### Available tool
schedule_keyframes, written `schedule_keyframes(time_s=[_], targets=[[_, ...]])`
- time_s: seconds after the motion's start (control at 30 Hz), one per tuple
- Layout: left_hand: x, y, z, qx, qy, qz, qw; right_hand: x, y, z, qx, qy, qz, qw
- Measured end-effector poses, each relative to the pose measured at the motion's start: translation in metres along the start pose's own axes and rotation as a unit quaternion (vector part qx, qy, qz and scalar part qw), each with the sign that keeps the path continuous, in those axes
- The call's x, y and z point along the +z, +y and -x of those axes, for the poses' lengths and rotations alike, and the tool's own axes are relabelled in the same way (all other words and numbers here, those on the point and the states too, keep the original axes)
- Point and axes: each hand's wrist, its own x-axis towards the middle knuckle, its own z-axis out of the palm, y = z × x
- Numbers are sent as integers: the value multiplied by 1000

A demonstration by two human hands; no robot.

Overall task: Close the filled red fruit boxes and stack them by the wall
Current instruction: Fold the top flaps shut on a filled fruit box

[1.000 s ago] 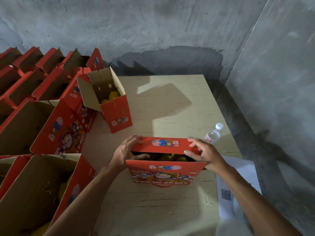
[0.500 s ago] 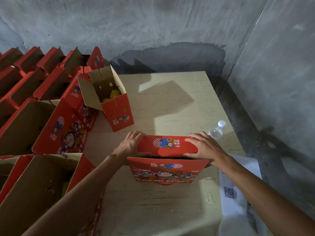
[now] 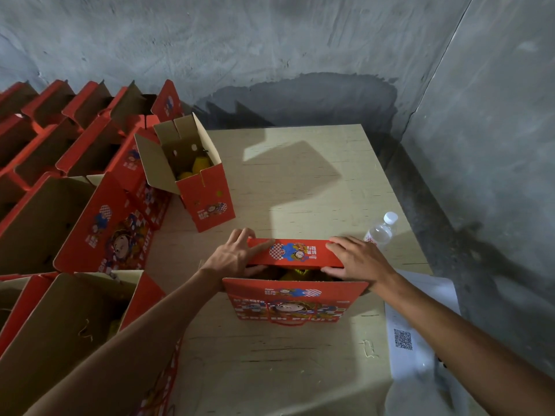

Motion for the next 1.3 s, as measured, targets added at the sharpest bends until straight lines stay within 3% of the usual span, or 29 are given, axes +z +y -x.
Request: schedule_keyframes(time_s=[0.07,0.1,0.2,0.3,0.37,0.4,0.43,0.53,0.7,0.83,0.93,1.0,1.07,1.13,1.2,1.3], targets=[[2,-1,-1,-5,-3,0,1000,-8,0,0,90,-109,-7,990],[3,-1,-1,-8,-2,2,1000,-12,1,1,127,-126,13,984],[5,-2,-1,-9,5,4,1000,-27,9,10,260,-85,-11,962],[5,-2,-1,-13,0,5,1000,-36,12,19,335,-34,-244,909],[6,-2,0,-17,-2,6,1000,-35,4,17,369,-43,-430,823],[7,-2,0,-18,-2,7,1000,-33,-2,17,362,-55,-480,797],[7,-2,1,-19,-1,7,1000,-29,-8,18,333,-60,-490,803],[7,0,2,-22,1,8,1000,-11,-11,25,197,-43,-413,888],[2,4,10,-36,8,12,999,1,-4,30,100,-41,-312,944],[-5,5,25,-53,137,-24,989,8,3,32,61,-3,-247,967],[-5,1,48,-162,226,-49,959,13,5,32,49,10,-231,972],[-5,-2,63,-246,245,30,937,14,4,31,53,3,-247,967],[-11,4,73,-304,251,266,880,15,4,29,54,-2,-261,964],[-14,15,77,-283,272,432,812,15,3,26,57,0,-271,961],[-12,24,77,-233,274,453,815,15,3,25,65,-2,-285,956],[-8,25,78,-184,211,573,770,15,2,26,83,-18,-298,951]])
